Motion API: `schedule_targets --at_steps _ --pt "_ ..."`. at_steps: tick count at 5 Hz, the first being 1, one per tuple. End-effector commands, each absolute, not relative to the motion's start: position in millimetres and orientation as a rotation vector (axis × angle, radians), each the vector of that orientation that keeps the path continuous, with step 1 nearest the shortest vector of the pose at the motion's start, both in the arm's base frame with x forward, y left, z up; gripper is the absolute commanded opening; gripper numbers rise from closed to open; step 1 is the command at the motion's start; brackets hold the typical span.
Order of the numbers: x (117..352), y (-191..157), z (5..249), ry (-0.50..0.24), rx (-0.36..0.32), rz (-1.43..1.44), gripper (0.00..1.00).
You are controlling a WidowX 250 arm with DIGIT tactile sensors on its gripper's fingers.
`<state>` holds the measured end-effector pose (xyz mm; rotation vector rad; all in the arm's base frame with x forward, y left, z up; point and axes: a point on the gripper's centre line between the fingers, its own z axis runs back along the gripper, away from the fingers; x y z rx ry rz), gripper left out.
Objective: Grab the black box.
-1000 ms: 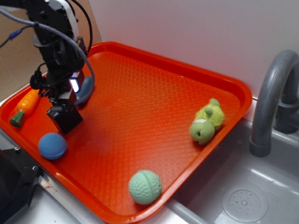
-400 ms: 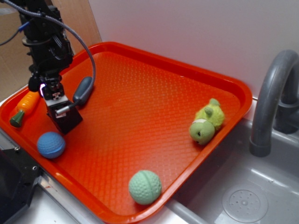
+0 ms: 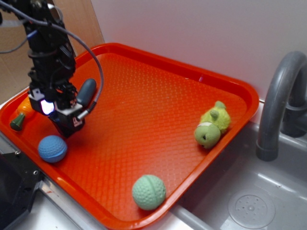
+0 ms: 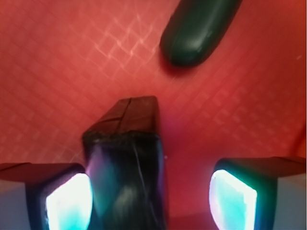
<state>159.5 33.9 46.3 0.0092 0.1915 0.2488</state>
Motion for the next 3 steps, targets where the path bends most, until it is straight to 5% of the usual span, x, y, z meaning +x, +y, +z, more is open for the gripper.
schedule_targets --at_steps 1,2,3 --pt "152.5 25.9 40.2 0.124 0.008 0.227 0.98" --pt "153.5 22.7 43.4 0.095 0.023 0.204 0.00" --pt "155.1 21.6 45.5 0.057 0.028 0.170 0.00"
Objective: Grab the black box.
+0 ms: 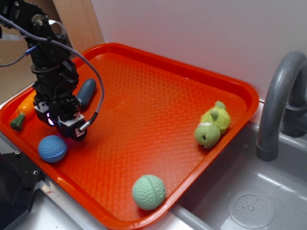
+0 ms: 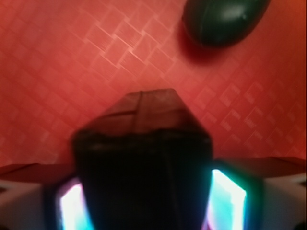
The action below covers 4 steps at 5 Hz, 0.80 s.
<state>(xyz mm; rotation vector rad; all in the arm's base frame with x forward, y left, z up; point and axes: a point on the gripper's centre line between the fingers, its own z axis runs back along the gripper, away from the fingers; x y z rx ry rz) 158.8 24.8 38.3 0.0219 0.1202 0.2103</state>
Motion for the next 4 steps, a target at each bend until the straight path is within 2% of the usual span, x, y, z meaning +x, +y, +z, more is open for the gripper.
schedule_targets --at_steps 1,2,3,4 --pt "161.3 19.5 44.0 0.053 0.041 0.145 0.00" --pt "165.3 16.2 58.2 0.040 0.020 0.096 0.00" --pt "181.8 4.0 108.5 -0.048 -0.011 0.034 0.00" --pt "202.3 4.1 158.5 -0.045 -0.015 0.034 0.00"
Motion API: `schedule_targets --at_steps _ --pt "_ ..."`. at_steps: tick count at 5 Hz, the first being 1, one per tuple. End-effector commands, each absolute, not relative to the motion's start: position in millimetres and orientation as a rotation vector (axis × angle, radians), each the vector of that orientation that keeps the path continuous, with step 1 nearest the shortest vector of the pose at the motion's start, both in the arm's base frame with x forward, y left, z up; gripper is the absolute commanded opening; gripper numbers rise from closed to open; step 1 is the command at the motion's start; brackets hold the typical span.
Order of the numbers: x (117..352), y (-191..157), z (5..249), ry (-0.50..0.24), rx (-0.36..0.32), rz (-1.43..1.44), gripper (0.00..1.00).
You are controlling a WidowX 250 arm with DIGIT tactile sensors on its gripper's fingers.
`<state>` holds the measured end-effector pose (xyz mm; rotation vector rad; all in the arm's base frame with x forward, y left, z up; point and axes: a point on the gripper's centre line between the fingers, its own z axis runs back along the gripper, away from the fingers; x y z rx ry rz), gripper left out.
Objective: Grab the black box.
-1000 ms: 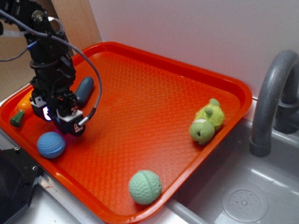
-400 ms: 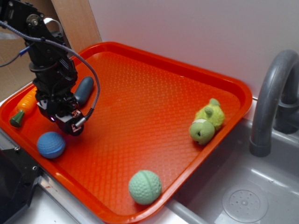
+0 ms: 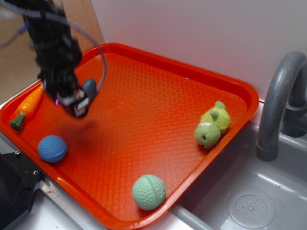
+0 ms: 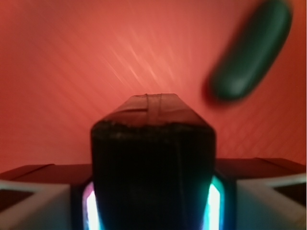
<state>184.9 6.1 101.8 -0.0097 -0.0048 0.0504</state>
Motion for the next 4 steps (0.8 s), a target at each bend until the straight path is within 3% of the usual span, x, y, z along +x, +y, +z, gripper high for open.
schedule_targets --at_steps 1,2,4 --pt "206.2 2.9 208.9 -0.067 0.003 0.029 0.00" --pt "204.9 2.4 252.4 -0.062 0.031 0.039 0.00" --pt "202.1 2.9 248.1 -0.066 0.015 0.051 0.00"
